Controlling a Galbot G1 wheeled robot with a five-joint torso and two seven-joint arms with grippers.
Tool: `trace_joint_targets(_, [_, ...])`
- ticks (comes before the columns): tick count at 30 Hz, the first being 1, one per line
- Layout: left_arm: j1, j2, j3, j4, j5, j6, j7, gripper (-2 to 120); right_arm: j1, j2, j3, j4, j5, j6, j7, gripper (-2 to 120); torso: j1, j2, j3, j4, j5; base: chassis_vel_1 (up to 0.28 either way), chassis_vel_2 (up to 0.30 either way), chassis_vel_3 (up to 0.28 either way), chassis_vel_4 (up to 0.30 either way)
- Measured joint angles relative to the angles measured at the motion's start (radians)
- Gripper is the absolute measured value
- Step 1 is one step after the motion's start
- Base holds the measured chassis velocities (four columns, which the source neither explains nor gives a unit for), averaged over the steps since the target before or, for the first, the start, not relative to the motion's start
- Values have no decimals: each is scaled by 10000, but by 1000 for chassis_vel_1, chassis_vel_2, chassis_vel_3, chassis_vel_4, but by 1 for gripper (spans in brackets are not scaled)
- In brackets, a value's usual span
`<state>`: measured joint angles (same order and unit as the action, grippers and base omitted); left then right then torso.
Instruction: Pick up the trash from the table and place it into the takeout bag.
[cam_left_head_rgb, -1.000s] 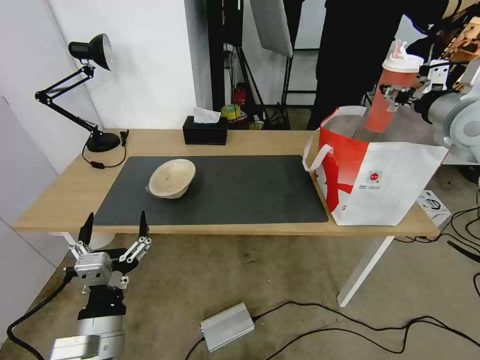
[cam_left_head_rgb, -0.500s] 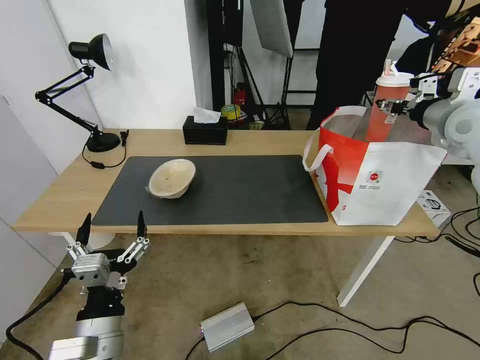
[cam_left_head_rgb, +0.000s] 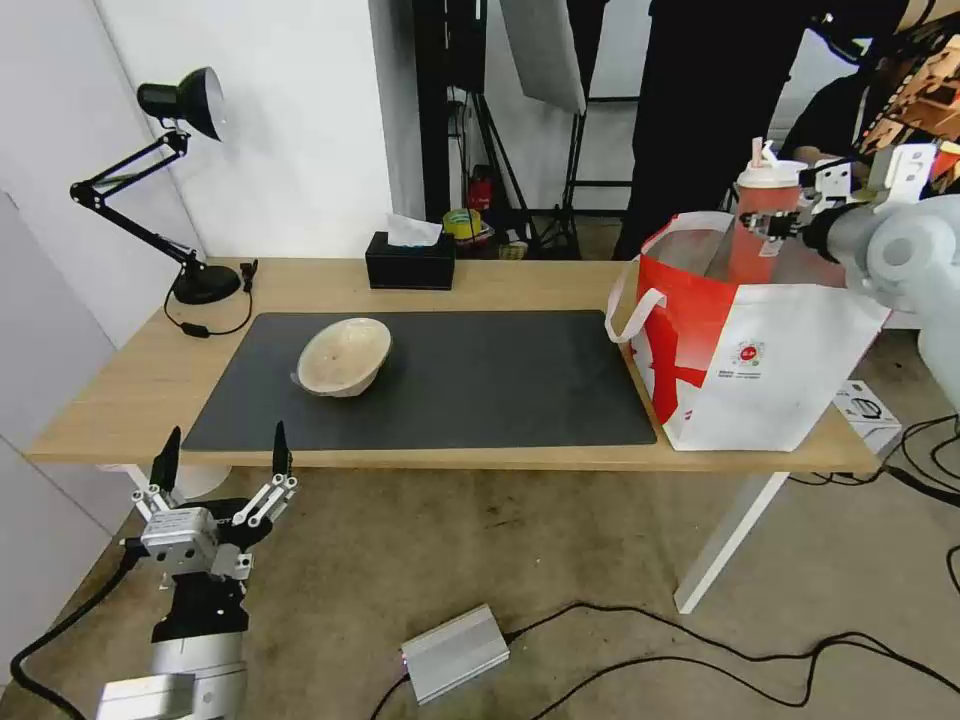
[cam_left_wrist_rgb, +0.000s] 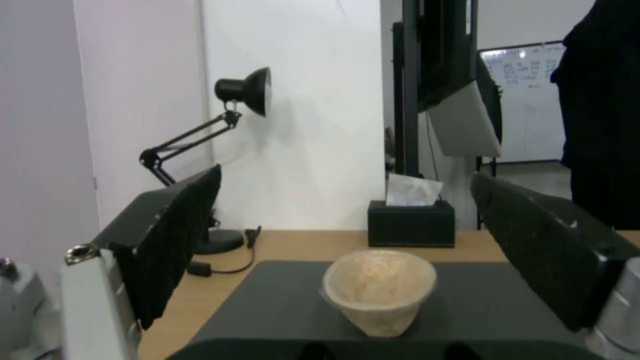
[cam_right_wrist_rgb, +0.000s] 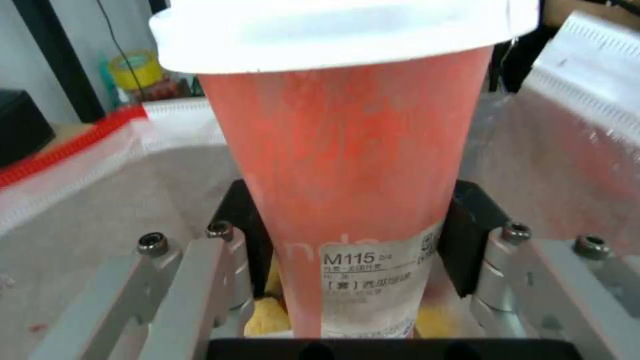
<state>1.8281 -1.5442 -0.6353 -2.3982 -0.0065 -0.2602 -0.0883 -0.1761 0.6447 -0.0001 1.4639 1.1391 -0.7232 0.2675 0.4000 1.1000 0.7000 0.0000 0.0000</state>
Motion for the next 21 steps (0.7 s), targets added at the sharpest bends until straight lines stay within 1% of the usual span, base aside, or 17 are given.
trace_joint_targets(8, [-25, -12, 2, 0, -6, -2, -5, 100, 51, -7, -382, -65, -62, 4, -114, 48, 0, 0, 0, 0, 0, 0, 0, 0, 0])
trace_joint_targets(21, [-82, -3, 3, 28, -57, -3, -10, 100, 25, -171, -569, 31, -138, 9, -326, 48, 0, 0, 0, 0, 0, 0, 0, 0, 0])
